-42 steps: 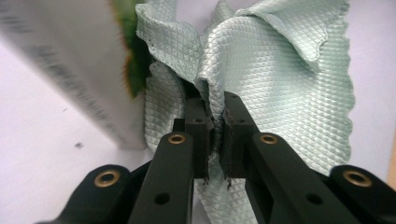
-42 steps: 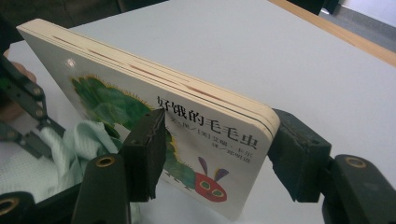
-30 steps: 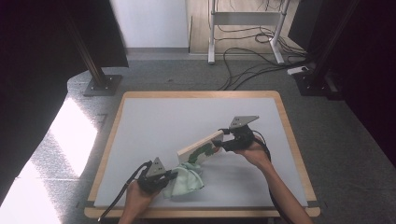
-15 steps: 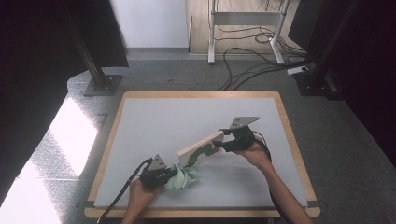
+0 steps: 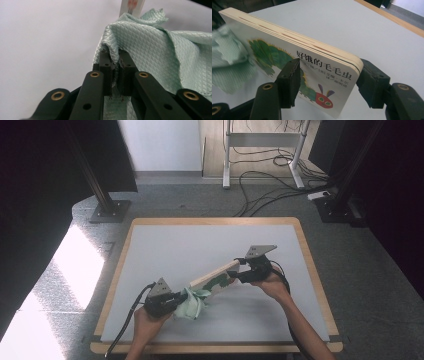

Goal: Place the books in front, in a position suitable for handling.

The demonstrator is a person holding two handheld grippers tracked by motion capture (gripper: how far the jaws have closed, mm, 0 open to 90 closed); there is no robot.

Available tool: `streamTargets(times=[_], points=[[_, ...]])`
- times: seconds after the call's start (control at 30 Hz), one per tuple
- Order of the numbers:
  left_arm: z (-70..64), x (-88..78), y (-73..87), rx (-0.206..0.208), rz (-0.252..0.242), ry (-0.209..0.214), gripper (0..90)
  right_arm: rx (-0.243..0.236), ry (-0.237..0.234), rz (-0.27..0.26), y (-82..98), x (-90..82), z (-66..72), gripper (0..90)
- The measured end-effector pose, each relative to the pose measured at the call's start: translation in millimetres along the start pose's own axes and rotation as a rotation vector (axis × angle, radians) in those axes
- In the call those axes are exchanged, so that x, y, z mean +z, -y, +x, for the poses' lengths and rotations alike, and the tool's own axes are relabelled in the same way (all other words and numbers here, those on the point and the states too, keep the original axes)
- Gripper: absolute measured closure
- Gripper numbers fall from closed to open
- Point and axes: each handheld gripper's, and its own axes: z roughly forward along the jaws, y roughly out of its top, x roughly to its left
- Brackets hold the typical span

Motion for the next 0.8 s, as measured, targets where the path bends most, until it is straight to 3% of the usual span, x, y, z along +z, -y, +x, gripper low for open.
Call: streamTargets(times=[0.27, 0.37, 0.63, 0.8], points=[[-3.4, -21.9, -27.5, 0.047, -0.064, -0.003, 82.7, 0.001, 0.001, -0.001, 0.2, -0.3, 0.1, 37.9], [-2.5, -20.0, -27.9, 0.051, -0.059, 0.003, 82.5, 0.001, 0.002, -0.003, 0.4, -0.2, 0.2, 37.9], [4.1, -12.0, -17.5, 0.01, -0.057, 0.069, 82.6, 0.001, 0.001, -0.005, 1.2, -1.1, 0.9, 37.9], [5.6, -6.0, -12.6, 0.01, -0.029, 0.075, 82.6, 0.003, 0.002, -0.008, 1.6, -1.0, 1.0, 37.9]])
